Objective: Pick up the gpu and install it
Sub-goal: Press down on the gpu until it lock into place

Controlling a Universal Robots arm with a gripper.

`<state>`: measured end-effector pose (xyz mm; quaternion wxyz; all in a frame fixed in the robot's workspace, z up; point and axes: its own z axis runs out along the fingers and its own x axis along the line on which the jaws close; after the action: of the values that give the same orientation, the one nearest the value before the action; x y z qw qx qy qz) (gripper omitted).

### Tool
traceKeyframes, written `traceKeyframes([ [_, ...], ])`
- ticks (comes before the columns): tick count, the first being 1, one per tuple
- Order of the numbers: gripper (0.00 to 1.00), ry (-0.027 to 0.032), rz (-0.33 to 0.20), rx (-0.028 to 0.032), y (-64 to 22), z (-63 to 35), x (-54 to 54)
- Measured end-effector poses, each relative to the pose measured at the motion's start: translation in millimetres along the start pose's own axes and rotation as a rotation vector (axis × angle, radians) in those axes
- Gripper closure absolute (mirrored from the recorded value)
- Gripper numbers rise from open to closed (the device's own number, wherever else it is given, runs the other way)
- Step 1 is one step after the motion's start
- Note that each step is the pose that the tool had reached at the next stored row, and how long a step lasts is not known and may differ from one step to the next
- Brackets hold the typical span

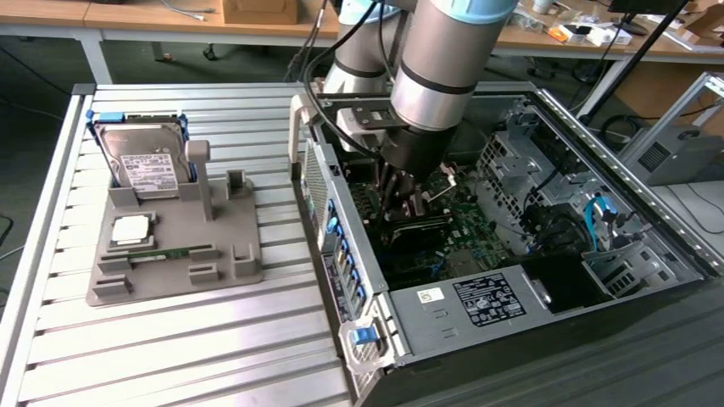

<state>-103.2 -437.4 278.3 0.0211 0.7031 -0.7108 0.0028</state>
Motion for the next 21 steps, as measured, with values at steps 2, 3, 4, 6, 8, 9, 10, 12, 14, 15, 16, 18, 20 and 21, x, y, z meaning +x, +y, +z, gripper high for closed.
traceKeyframes([
  [2,0.89,0.0000,0.000,0.0000,2.7,1.0,0.1],
  [3,0.89,0.0001,0.000,0.0000,3.9,1.3,0.2],
  [4,0.89,0.0001,0.000,-0.0001,4.8,1.6,0.6],
  [6,0.89,0.0001,0.000,0.0000,5.9,2.0,2.3],
  [8,0.89,0.0002,0.000,0.0000,6.5,2.4,4.4],
  [9,0.89,0.0002,0.000,0.0000,6.6,2.6,5.2],
  [10,0.89,0.0001,0.000,0.0001,6.8,2.8,5.7],
  [12,0.89,0.0001,0.000,-0.0001,6.9,3.4,6.2],
  [14,0.89,0.0003,0.000,-0.0002,7.0,4.1,6.6],
  [15,0.89,0.0005,0.000,-0.0003,7.1,4.7,6.6],
  [16,0.89,0.0004,0.000,-0.0002,7.0,5.3,6.5],
  [18,0.89,0.0006,-0.001,0.0000,6.9,6.6,6.5],
  [20,0.89,0.0010,-0.001,-0.0002,6.9,7.5,6.5],
  [21,0.89,0.0008,-0.002,0.0002,6.9,8.1,6.4],
])
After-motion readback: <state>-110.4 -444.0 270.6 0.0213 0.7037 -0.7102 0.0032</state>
